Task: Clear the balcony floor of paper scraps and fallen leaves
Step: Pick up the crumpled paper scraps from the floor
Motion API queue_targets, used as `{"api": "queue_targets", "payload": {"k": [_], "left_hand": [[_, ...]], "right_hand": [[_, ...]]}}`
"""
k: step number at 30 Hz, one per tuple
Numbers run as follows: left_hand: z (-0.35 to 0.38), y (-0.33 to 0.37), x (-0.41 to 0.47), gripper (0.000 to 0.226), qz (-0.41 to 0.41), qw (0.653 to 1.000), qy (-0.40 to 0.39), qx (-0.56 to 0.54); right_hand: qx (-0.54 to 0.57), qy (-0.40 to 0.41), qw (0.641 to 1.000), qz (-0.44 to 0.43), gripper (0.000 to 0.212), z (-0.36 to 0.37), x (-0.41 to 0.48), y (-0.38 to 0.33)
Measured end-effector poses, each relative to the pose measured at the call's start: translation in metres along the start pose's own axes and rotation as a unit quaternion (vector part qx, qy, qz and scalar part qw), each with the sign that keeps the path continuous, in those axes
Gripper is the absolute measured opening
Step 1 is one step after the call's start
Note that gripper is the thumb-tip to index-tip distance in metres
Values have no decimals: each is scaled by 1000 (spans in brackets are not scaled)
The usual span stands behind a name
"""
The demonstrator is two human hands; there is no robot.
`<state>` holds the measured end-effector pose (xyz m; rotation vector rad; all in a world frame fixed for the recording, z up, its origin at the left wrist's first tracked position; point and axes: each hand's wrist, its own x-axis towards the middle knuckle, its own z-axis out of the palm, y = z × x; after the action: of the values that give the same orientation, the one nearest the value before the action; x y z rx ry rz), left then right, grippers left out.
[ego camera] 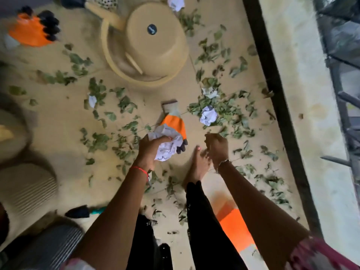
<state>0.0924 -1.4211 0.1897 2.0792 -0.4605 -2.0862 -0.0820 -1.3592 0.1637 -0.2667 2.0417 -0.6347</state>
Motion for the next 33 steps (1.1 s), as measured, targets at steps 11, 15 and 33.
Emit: {"api": "queue_targets", "payload": {"k": [11, 15, 33], "left_hand": [[58, 31, 63, 19, 104, 987, 55, 105], [72, 29, 99, 22, 121, 982, 37, 144], [35, 10, 150, 15, 128, 978, 16, 165]], "right_hand": [[-497, -60, 861, -89, 34, -28, 107, -5], [-488, -39, 869, -75, 36, -19, 143, 8], [-395, 53, 917, -6, 56, 34, 186, 43]]}}
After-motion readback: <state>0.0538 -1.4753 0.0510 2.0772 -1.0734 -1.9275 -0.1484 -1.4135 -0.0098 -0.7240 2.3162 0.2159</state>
